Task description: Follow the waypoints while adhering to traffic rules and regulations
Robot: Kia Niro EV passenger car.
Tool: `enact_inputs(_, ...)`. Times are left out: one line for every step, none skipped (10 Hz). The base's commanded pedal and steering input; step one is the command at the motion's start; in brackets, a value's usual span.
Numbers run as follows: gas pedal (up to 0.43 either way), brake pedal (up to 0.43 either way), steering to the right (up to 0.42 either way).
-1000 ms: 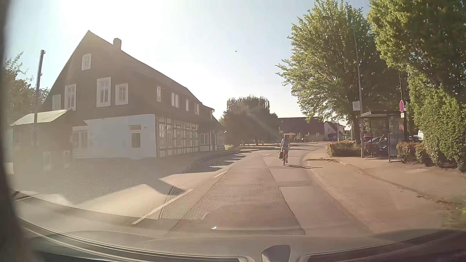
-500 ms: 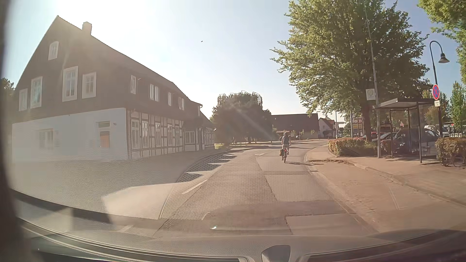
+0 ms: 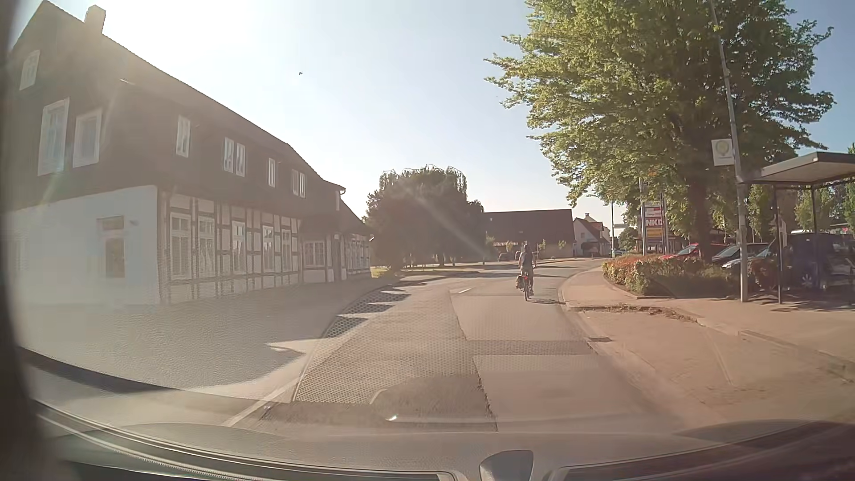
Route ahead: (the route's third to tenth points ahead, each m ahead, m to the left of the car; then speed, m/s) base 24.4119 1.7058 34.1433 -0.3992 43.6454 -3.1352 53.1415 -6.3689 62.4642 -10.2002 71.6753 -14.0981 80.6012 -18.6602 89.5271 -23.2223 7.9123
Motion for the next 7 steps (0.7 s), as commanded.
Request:
enact_inputs(0.000, 0.006, 0.034)
enact_inputs(0.000, 0.006, 0.034)
enact_inputs(0.000, 0.006, 0.034)
enact_inputs(0.000, 0.006, 0.033)
enact_inputs(0.000, 0.006, 0.033)
enact_inputs(0.000, 0.006, 0.033)
enact_inputs(0.000, 0.006, 0.030)
